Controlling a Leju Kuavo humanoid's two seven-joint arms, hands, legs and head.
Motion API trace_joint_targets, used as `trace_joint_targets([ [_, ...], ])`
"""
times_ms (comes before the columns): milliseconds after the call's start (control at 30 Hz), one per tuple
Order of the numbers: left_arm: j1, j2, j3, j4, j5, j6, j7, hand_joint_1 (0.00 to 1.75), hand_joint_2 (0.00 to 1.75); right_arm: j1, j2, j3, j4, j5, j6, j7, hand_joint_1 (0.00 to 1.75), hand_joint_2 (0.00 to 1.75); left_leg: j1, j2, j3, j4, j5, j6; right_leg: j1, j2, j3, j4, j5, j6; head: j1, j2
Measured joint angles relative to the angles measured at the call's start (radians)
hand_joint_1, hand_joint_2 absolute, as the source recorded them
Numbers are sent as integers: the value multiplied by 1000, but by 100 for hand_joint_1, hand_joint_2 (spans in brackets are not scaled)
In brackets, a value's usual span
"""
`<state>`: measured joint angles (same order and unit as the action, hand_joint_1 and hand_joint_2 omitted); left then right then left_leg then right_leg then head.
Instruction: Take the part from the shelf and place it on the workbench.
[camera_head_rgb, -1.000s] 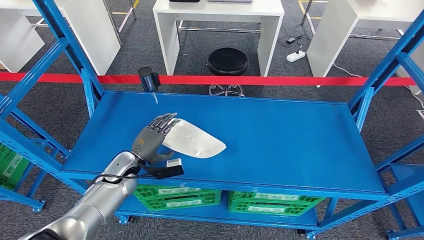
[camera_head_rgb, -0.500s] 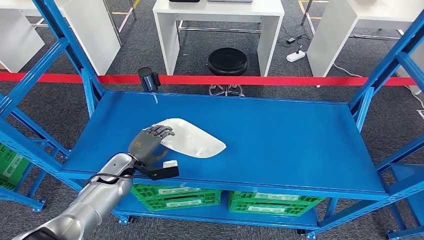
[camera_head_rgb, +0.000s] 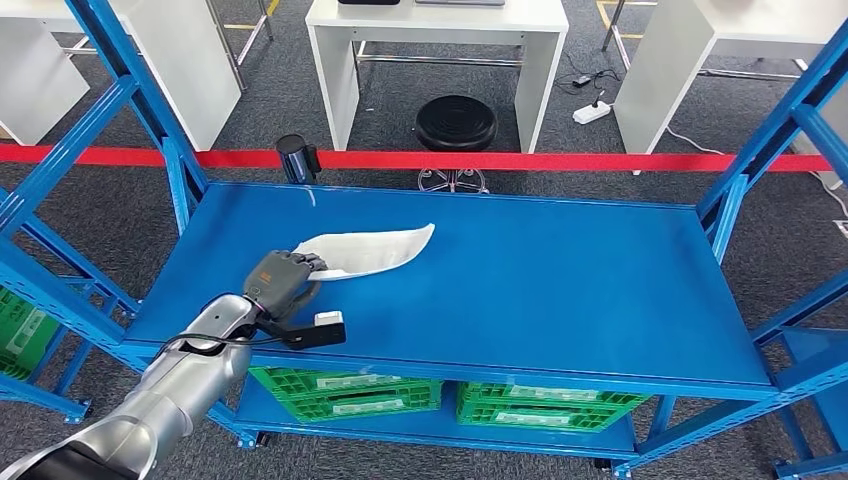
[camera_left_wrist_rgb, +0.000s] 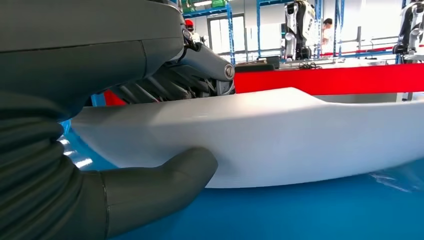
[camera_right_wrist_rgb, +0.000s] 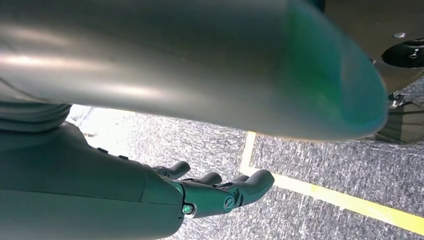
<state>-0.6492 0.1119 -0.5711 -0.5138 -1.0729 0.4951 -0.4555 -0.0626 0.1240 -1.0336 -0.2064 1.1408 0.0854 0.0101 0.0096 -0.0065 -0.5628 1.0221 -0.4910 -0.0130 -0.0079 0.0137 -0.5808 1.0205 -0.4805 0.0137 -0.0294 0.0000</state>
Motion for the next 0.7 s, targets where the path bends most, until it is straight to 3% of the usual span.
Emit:
trace_joint_targets([
  [500,38,9,35,-69,73,35,-69,175,175,0,0,-4,0,8,0,-15,0,0,0,0,0,-1,1,-1,0,0,0,0,0,0,0,0],
  [700,79,4,81,-158,197,27,-120,175,175,0,0,-9,0,14,0,-18,0,0,0,0,0,-1,1,-1,0,0,0,0,0,-1,0,0],
])
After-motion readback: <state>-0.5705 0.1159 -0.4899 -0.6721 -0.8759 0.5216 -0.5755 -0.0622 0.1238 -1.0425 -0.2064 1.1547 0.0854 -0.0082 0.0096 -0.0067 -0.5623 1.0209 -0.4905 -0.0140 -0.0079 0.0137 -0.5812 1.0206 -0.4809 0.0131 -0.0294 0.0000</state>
